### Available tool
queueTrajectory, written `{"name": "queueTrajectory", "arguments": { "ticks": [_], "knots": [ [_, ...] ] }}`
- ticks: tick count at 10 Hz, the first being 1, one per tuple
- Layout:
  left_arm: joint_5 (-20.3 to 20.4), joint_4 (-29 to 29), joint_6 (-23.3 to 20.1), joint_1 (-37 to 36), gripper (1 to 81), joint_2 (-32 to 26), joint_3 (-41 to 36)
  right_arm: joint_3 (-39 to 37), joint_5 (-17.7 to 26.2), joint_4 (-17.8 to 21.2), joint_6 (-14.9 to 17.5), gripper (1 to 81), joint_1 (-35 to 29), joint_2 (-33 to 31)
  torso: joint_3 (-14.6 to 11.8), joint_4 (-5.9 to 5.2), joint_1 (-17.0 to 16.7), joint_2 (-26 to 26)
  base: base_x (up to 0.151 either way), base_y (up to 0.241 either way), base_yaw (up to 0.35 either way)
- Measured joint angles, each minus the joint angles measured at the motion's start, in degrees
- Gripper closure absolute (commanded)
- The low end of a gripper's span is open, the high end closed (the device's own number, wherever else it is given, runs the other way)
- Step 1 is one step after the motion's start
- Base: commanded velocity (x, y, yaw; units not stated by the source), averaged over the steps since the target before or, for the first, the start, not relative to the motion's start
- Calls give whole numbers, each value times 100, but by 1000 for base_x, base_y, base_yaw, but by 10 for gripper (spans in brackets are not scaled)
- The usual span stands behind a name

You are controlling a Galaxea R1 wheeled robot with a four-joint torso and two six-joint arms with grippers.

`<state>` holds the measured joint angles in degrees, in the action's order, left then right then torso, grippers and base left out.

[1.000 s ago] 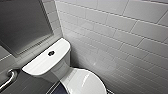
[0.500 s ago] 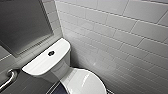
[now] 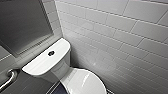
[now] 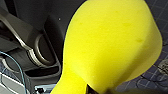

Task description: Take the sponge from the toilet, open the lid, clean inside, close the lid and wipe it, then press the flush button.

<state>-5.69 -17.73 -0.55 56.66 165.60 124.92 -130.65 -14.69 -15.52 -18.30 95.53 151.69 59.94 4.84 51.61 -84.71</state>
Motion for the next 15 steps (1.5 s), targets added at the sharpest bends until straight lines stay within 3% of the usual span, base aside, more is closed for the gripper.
{"name": "queueTrajectory", "arguments": {
  "ticks": [4,9,12,15],
  "knots": [
    [-4,-197,37,-176,10,107,-363,-193,78,-145,44,811,-11,157,0,0,0,0,0,0,0],
    [104,-1367,41,-652,10,-16,-450,-955,69,-217,48,811,-16,735,0,0,0,0,0,0,0],
    [405,-2174,41,-645,10,-27,-322,-1175,37,-217,35,811,-46,986,0,0,0,0,0,0,0],
    [473,-2436,41,-683,10,-115,-322,-1191,41,-215,30,811,-55,912,0,0,0,0,0,0,0]
  ]
}}
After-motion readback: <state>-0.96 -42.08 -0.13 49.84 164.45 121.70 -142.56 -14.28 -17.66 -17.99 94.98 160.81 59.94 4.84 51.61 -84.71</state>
